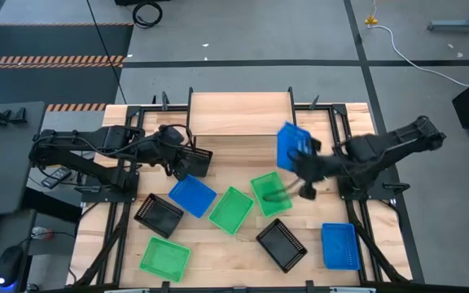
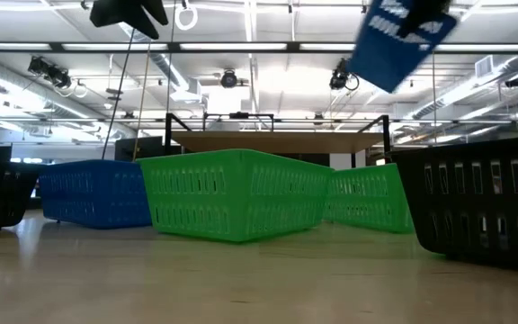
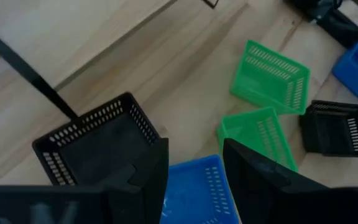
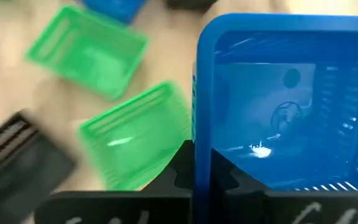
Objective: Stack baskets on shelf by color
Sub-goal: Put the top right blue basket on the shelf
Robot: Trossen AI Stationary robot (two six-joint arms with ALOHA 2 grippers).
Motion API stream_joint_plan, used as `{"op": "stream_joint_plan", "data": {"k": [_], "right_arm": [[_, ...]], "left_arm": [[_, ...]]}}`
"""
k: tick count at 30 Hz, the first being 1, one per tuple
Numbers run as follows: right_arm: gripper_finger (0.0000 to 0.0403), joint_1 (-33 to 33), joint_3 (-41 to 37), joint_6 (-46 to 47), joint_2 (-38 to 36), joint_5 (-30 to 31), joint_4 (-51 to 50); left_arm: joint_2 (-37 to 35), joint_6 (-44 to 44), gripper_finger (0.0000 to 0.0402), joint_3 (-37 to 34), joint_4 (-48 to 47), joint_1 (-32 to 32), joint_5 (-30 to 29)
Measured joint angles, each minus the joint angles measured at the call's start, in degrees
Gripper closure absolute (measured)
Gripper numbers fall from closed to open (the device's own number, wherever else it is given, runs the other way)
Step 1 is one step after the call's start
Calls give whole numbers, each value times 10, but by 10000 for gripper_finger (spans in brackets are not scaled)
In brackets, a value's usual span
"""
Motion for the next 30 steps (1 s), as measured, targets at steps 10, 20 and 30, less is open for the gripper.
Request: {"op": "stream_joint_plan", "data": {"k": [10,20,30], "right_arm": [[395,-225,35,-263,81,-18,62],[395,-383,35,-372,162,-124,126],[394,-422,36,-409,182,-152,118]], "left_arm": [[0,16,242,0,24,0,5],[0,-1,242,0,53,0,55],[0,-1,242,0,53,-1,59]]}}
